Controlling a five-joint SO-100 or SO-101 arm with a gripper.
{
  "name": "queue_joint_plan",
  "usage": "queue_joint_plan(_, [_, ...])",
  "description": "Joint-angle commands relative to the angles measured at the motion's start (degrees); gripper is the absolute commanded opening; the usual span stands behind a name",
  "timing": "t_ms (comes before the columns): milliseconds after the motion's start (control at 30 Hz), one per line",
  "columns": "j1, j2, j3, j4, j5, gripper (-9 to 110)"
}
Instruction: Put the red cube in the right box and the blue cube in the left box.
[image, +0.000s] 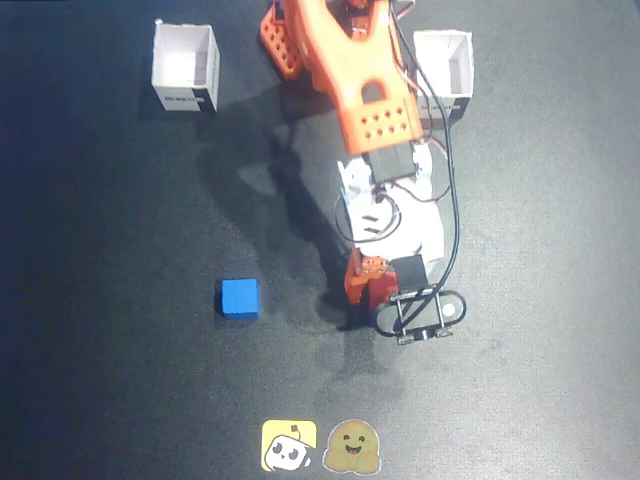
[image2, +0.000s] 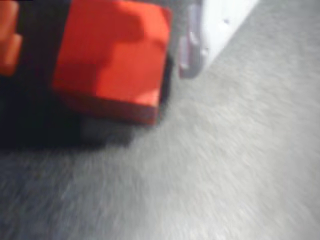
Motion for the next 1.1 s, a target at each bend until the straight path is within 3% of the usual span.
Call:
queue_joint_plan(0, [-0.6,-0.9,-4.7,-1.1,0.7,24])
queue_joint_plan(633, [0.2,-3.6,-4.4,-3.3,0.7,8])
queue_joint_plan(1067, [5.9,7.6,-7.6,11.2,-4.1,8])
